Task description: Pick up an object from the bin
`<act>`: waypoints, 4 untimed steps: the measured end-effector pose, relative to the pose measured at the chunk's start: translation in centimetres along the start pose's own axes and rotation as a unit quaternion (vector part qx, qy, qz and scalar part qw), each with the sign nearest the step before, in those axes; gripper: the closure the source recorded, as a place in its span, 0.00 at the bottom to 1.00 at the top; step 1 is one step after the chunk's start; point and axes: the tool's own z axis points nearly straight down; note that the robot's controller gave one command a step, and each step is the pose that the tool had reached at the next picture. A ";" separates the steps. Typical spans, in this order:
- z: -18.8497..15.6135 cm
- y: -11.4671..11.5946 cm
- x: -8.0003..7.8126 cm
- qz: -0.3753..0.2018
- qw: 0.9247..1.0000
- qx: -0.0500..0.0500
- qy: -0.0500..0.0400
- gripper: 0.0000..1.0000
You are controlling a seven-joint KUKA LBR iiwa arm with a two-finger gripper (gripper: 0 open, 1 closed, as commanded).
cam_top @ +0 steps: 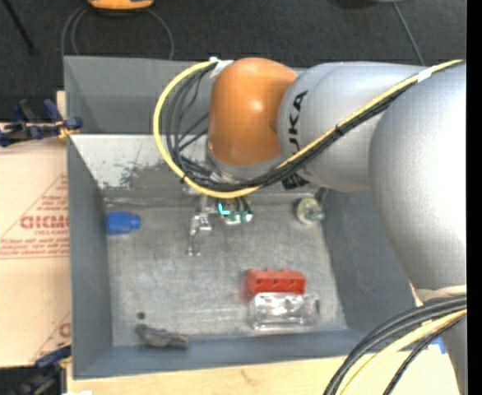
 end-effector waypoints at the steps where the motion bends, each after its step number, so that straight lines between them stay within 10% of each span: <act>1: 7.7 6.1 -0.3 -0.109 0.994 0.001 -0.005 0.00; 2: 7.7 11.6 -2.1 -0.115 0.993 -0.001 -0.007 0.00; 3: 5.9 10.2 0.5 -0.165 0.986 0.002 -0.004 0.00; 4: 7.7 11.0 -2.6 -0.327 0.945 0.003 -0.005 0.00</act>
Offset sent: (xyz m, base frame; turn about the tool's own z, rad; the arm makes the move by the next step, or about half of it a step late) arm -0.0005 0.0614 -0.0805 -0.2201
